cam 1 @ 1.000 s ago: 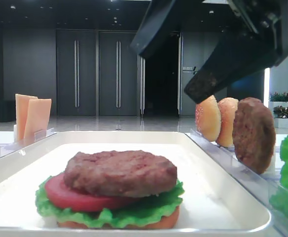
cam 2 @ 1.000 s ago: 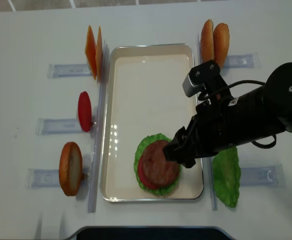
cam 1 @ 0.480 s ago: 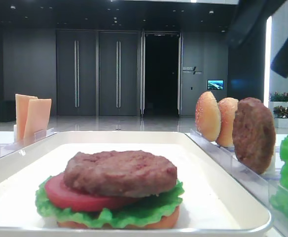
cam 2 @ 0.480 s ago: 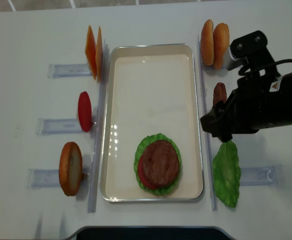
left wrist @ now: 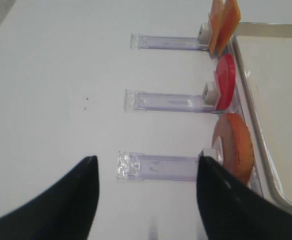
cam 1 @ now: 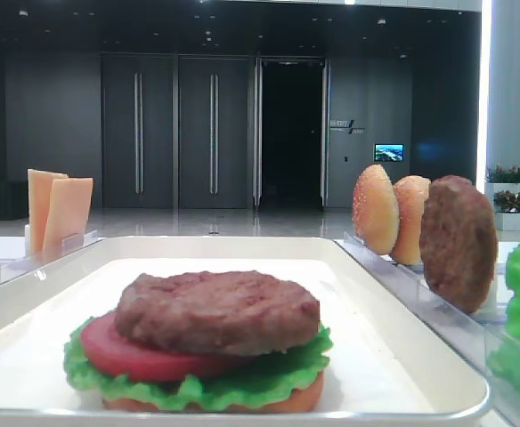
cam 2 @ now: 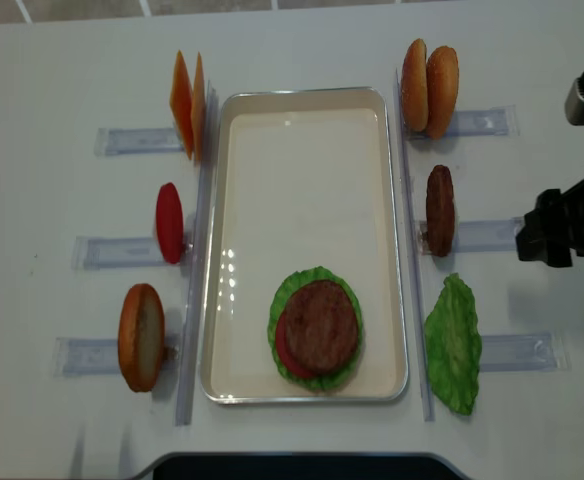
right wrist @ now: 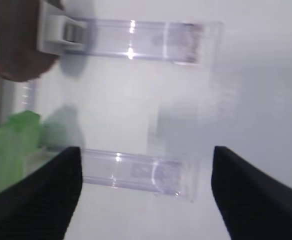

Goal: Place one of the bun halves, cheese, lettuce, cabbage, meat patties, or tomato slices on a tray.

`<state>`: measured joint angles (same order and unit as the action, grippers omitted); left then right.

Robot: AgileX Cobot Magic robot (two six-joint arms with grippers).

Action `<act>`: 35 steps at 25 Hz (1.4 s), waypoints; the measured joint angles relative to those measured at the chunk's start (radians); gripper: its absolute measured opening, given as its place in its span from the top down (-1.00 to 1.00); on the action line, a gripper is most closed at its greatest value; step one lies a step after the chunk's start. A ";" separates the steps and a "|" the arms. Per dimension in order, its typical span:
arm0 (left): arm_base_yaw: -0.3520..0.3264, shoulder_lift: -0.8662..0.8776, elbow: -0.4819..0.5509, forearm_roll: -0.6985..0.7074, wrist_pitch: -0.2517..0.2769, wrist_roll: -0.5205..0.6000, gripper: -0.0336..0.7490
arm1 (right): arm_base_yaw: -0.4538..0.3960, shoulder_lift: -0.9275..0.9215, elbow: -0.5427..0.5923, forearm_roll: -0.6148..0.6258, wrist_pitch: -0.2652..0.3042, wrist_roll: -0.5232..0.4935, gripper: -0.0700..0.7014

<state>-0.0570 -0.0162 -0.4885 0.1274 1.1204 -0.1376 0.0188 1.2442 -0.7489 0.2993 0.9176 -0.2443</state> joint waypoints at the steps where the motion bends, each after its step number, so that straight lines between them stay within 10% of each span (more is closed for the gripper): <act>1: 0.000 0.000 0.000 0.000 0.000 0.000 -0.29 | -0.027 -0.001 0.000 -0.039 0.026 0.023 -0.58; 9: 0.000 0.000 0.000 0.000 0.000 0.000 -0.29 | -0.089 -0.042 0.000 -0.282 0.117 0.132 -0.58; 35: 0.000 0.000 0.000 0.000 0.000 0.000 -0.29 | -0.089 -0.844 0.203 -0.278 0.255 0.178 -0.56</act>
<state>-0.0570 -0.0162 -0.4885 0.1274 1.1208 -0.1376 -0.0706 0.3999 -0.5455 0.0211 1.1724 -0.0665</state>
